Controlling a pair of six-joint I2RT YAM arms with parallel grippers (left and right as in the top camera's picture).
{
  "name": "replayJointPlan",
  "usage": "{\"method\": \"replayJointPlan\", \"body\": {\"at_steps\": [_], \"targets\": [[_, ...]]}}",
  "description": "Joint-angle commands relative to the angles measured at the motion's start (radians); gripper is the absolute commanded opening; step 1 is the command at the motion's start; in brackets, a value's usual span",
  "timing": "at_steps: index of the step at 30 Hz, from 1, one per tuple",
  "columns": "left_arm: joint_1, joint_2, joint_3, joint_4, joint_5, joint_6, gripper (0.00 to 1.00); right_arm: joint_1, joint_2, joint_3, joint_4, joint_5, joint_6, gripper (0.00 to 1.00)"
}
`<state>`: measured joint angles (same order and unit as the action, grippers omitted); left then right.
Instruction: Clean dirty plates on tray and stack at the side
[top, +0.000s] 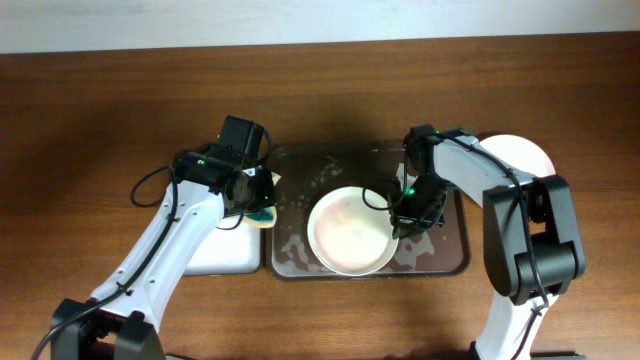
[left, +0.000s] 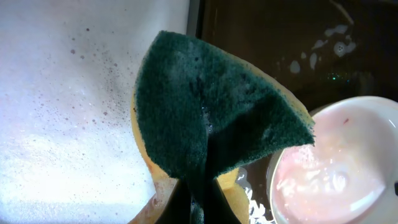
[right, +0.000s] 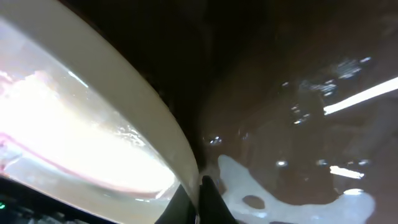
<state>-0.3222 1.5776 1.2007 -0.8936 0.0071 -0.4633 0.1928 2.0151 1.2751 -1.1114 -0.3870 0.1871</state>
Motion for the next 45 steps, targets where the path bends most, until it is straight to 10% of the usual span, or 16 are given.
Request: {"method": "replayJointPlan", "body": {"at_steps": [1,13,35,45], "targets": [[-0.002,0.004,-0.009,0.002,-0.003,0.021,0.0,-0.02,0.005,0.028,-0.039,-0.111,0.0,0.04],[-0.002,0.004,-0.009,0.002,-0.003,0.021,0.0,-0.024,0.005,0.237,-0.348,-0.093,-0.134,0.04],[-0.002,0.004,-0.009,0.002,-0.003,0.021,0.0,-0.121,0.005,0.227,-0.269,0.05,-0.055,0.04],[-0.002,0.004,-0.009,0.003,0.008,0.021,0.0,0.071,0.005,0.227,-0.275,0.117,-0.055,0.04]]}}
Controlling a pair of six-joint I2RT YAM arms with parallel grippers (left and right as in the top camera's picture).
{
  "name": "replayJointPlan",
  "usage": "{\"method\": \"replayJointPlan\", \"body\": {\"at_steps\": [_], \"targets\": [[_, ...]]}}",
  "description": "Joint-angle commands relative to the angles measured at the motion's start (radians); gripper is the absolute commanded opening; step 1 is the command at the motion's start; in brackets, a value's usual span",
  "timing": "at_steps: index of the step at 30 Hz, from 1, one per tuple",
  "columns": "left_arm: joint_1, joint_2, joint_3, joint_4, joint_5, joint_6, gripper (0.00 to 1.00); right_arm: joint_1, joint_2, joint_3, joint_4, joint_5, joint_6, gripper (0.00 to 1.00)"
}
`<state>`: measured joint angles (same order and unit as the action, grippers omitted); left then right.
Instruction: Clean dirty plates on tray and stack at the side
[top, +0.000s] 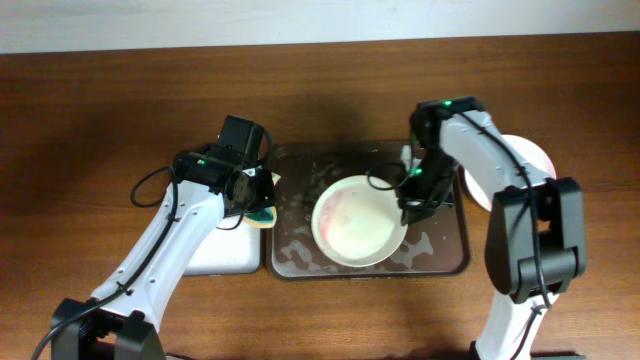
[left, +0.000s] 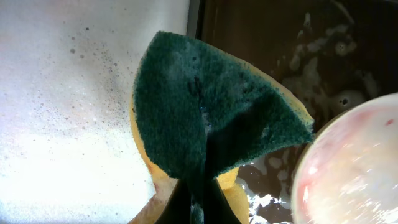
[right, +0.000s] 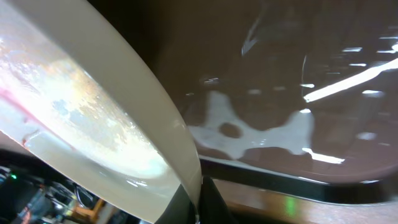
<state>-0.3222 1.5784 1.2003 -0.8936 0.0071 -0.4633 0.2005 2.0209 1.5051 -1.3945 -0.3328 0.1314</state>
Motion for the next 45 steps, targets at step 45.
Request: {"method": "replayJointPlan", "body": {"at_steps": [45], "targets": [[-0.217,0.315,-0.005,0.27,0.241,-0.085,0.0,0.139,0.0,-0.065,0.232,0.083,-0.011,0.04]]}}
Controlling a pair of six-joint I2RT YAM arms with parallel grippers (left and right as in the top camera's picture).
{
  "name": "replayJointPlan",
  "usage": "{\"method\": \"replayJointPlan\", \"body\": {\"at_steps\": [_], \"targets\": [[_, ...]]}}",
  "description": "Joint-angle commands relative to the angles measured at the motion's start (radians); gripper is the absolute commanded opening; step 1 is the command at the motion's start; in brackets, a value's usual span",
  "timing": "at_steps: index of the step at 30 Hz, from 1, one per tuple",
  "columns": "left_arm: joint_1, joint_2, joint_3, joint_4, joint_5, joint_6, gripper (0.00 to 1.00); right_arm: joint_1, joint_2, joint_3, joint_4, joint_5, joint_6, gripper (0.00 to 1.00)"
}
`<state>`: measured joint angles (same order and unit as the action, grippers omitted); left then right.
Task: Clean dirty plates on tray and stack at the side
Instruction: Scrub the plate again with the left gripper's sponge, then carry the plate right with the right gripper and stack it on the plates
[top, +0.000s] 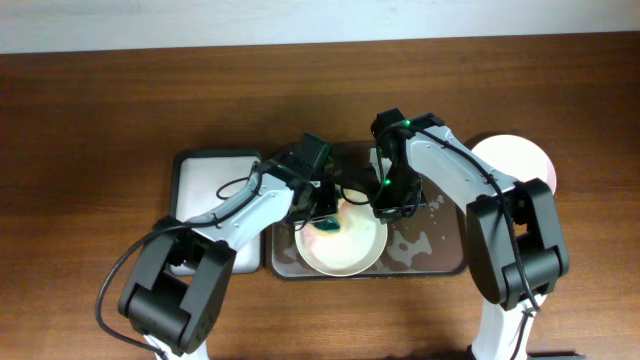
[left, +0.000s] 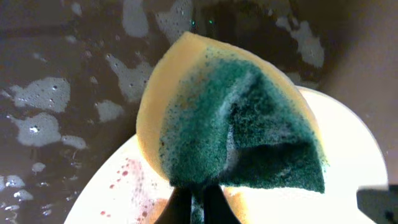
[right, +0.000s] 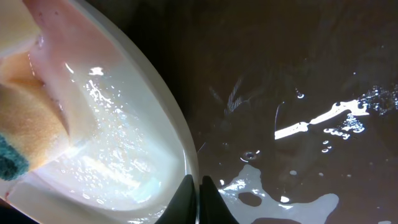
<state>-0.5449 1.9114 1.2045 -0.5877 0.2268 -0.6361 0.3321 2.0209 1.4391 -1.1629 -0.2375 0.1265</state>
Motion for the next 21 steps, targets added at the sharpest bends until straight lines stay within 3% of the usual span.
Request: {"method": "replayJointPlan", "body": {"at_steps": [1,7,21], "targets": [[0.013,-0.068,0.002,-0.036,0.02,0.118,0.0,0.007,0.0,0.001,-0.002,-0.013,-0.006,0.04],[0.094,-0.251,0.003,-0.13,-0.134,0.126,0.0,0.007,0.0,0.001,-0.011,-0.013,-0.006,0.05],[0.274,-0.255,-0.019,-0.274,-0.232,0.137,0.0,0.007,0.0,-0.119,0.086,-0.013,-0.006,0.1]]}}
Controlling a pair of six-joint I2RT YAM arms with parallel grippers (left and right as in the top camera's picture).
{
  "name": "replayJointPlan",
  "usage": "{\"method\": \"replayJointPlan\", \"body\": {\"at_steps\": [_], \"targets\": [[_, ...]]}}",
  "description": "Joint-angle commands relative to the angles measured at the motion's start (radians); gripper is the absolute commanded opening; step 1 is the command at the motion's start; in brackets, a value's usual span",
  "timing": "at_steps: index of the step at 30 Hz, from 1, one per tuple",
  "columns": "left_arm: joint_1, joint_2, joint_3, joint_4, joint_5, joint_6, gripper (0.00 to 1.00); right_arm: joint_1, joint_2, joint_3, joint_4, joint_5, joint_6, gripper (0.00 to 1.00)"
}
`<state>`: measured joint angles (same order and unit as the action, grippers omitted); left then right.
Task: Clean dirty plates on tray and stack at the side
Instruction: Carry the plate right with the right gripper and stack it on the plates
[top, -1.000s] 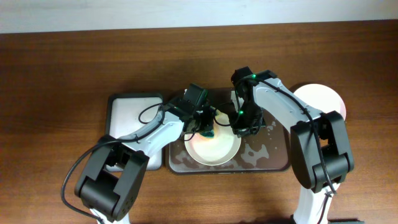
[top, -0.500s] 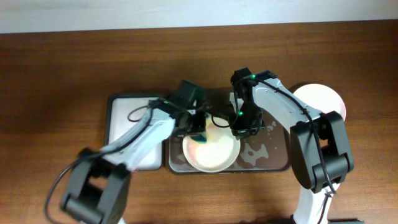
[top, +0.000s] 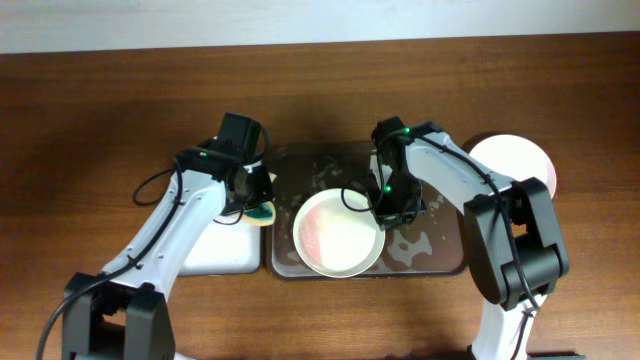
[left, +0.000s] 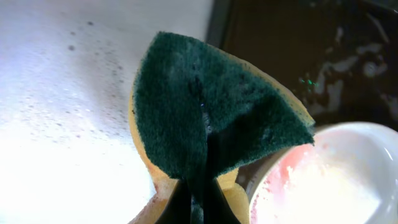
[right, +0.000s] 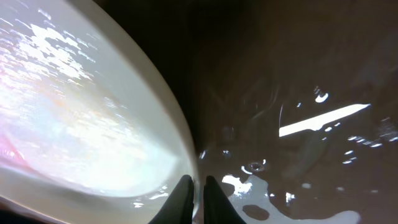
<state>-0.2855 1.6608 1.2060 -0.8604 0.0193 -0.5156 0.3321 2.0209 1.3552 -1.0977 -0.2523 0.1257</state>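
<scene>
A white plate (top: 337, 234) with pink smears lies in the dark wet tray (top: 445, 255). My right gripper (top: 385, 215) is shut on the plate's right rim (right: 186, 149), one finger on each side of it. My left gripper (top: 255, 205) is shut on a folded green and yellow sponge (left: 211, 118), which hangs over the seam between the white soapy tray (top: 210, 250) and the dark tray. In the left wrist view the plate (left: 323, 180) lies at lower right, apart from the sponge. A clean white plate (top: 520, 160) rests on the table at the right.
Foam patches and puddles (right: 323, 121) spot the dark tray's floor. The white tray holds suds (left: 68, 124). The brown wooden table (top: 100, 120) surrounds both trays.
My left gripper has moved left with the sponge, from on the plate to the edge of the white tray. My right gripper still pinches the plate's rim. The plate shows pink smears.
At first the sponge hung by the white tray while my right gripper held the plate's rim in the dark tray. Then the plate sat shifted right. Then the sponge lay on the plate. Now the sponge is back at the white tray's edge.
</scene>
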Motion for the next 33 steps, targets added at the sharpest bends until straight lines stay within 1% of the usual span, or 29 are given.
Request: {"method": "replayJointPlan", "body": {"at_steps": [1,3,8,10,14,16,20,23,26,31,33], "targets": [[0.014,-0.004,-0.025,-0.001,-0.025,0.016,0.0,0.007,0.0,-0.037,0.023,0.002,-0.005,0.09],[0.014,-0.004,-0.027,-0.002,-0.024,0.016,0.0,0.007,0.0,-0.037,0.029,0.001,-0.005,0.04],[0.014,-0.004,-0.027,-0.006,-0.028,0.016,0.0,0.007,-0.001,-0.034,0.035,-0.002,-0.005,0.04],[0.014,-0.004,-0.027,-0.014,-0.052,0.016,0.0,0.003,-0.012,-0.023,0.036,-0.002,-0.005,0.04],[0.016,-0.004,-0.027,-0.032,-0.091,0.017,0.0,-0.024,-0.101,0.024,0.032,0.044,-0.005,0.04],[0.016,-0.004,-0.027,-0.03,-0.092,0.018,0.0,-0.026,-0.161,0.035,0.032,0.118,-0.005,0.04],[0.023,-0.001,-0.028,-0.013,-0.097,0.119,0.0,-0.024,-0.272,0.036,0.016,0.277,-0.005,0.04],[0.055,0.008,-0.029,-0.012,-0.099,0.122,0.0,-0.024,-0.345,0.036,-0.002,0.457,0.052,0.04],[0.085,0.023,-0.029,-0.009,-0.098,0.138,0.0,-0.017,-0.39,0.036,-0.006,0.557,0.088,0.04],[0.112,0.072,-0.029,0.0,-0.095,0.247,0.0,0.09,-0.439,0.037,0.007,0.766,0.106,0.04],[0.112,0.096,-0.029,0.003,-0.095,0.253,0.0,0.144,-0.438,0.037,0.006,0.861,0.119,0.04]]}}
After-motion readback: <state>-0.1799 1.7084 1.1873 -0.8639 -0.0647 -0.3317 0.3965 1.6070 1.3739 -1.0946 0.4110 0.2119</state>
